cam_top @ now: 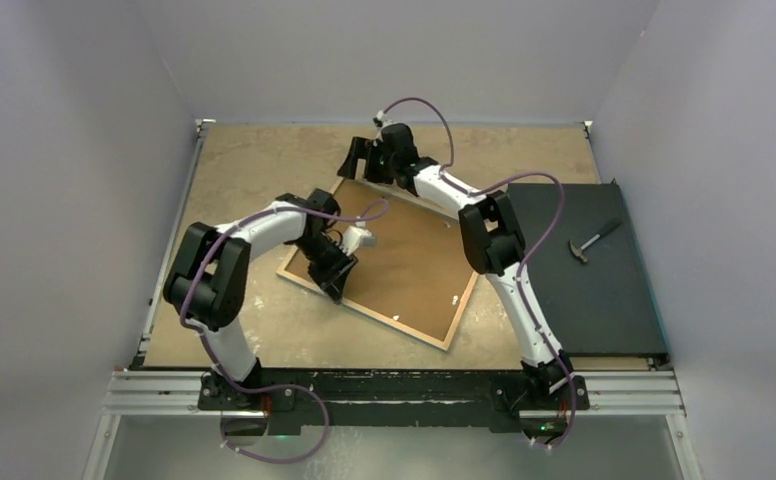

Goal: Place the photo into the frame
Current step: Adjust the photo frame at the center of the board.

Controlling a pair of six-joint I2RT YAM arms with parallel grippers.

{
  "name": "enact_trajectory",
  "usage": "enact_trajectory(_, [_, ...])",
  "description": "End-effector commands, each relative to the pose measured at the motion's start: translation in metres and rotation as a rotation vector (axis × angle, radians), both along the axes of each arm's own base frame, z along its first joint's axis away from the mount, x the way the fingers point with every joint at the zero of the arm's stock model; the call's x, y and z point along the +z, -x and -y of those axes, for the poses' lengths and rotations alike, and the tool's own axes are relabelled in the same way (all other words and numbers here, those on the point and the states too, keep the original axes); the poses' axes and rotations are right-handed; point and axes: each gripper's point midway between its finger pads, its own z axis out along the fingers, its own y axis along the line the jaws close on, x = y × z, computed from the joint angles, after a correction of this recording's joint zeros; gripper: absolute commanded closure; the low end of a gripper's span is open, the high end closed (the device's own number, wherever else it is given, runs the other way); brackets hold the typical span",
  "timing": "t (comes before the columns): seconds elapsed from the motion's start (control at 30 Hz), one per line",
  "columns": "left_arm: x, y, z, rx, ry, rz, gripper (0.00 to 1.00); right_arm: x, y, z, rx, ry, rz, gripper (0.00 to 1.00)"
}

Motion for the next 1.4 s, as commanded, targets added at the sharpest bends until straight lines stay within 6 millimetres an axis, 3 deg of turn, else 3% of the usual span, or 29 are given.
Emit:
enact_trajectory(0.0, [0.067,-0.072,-0.013,0.088,0.142,0.252,0.66,0.056,0.062,-0.043,0.199,-0.062,-0.028,0.01])
enact_trajectory(0.1, [0.097,-0.104,-0.043,0.208,0.155,0.319,0.54,0.068,0.054,-0.020,0.094,0.010,0.007,0.01])
enact_trajectory(0.13, [0.104,-0.117,-0.054,0.253,0.150,0.351,0.45,0.076,0.049,-0.009,0.039,0.034,0.030,0.01])
enact_trajectory(0.2, [0.111,-0.142,-0.073,0.350,0.141,0.407,0.43,0.094,0.044,0.017,-0.060,0.060,0.062,0.01])
enact_trajectory(0.3, [0.103,-0.177,-0.099,0.496,0.104,0.454,0.43,0.118,0.047,0.055,-0.159,0.063,0.087,0.01])
enact_trajectory(0.37, [0.090,-0.187,-0.107,0.558,0.113,0.420,0.47,0.123,0.055,0.082,-0.213,0.090,0.075,0.01])
enact_trajectory(0.5, [0.067,-0.180,-0.105,0.578,0.152,0.321,0.59,0.114,0.094,0.141,-0.306,0.173,0.009,0.01])
enact_trajectory(0.63, [0.050,-0.164,-0.101,0.568,0.163,0.279,0.67,0.100,0.146,0.206,-0.420,0.222,-0.057,0.01])
enact_trajectory(0.77, [0.036,-0.150,-0.103,0.556,0.143,0.255,0.74,0.075,0.195,0.248,-0.485,0.259,-0.141,0.01])
enact_trajectory(0.9, [0.026,-0.142,-0.107,0.556,0.117,0.255,0.79,0.050,0.232,0.267,-0.496,0.283,-0.217,0.01])
enact_trajectory(1.0, [0.022,-0.137,-0.108,0.553,0.112,0.251,0.82,0.034,0.246,0.274,-0.501,0.309,-0.257,0.01])
enact_trajectory(1.2, [0.016,-0.130,-0.111,0.554,0.098,0.255,0.88,0.002,0.255,0.280,-0.511,0.354,-0.310,0.01])
enact_trajectory(1.37, [0.013,-0.124,-0.112,0.557,0.105,0.245,0.93,-0.008,0.254,0.275,-0.498,0.331,-0.320,0.01])
